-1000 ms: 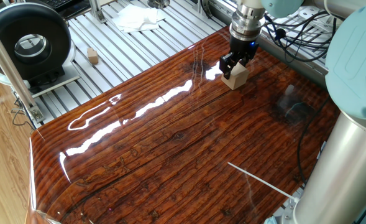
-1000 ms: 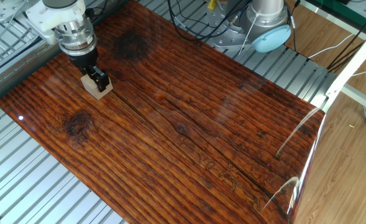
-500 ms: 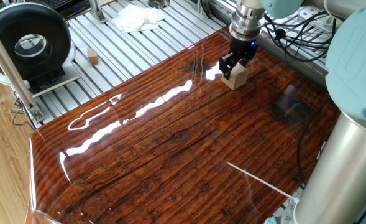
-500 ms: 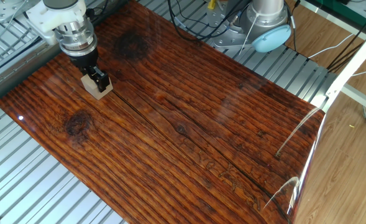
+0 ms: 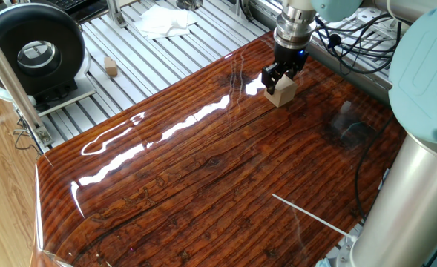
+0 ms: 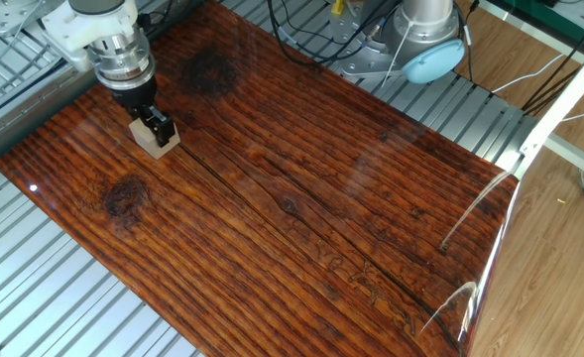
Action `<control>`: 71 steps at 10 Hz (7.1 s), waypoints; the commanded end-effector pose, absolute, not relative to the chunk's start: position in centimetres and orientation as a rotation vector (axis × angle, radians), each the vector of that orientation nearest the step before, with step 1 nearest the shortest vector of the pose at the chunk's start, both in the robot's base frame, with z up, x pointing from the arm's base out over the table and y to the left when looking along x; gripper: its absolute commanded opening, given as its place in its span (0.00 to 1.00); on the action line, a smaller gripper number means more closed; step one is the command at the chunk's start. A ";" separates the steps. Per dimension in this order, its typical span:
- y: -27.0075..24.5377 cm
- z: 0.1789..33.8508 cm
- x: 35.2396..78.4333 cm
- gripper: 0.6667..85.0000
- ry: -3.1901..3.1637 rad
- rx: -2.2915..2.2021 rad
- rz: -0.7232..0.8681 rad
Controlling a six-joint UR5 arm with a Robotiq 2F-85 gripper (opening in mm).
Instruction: Hold a small block with the gripper and sweep it from left to right on the table
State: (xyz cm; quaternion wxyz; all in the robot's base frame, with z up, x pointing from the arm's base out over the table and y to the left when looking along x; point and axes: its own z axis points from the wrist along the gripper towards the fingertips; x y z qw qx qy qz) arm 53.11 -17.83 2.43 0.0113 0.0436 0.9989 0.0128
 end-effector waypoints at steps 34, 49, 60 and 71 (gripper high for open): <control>-16.4 2.6 53.4 0.00 3.113 0.174 0.051; -15.9 2.6 53.4 0.00 3.116 0.183 0.056; -15.4 2.5 53.4 0.00 3.116 0.186 0.061; -15.2 2.6 53.3 0.00 3.121 0.184 0.070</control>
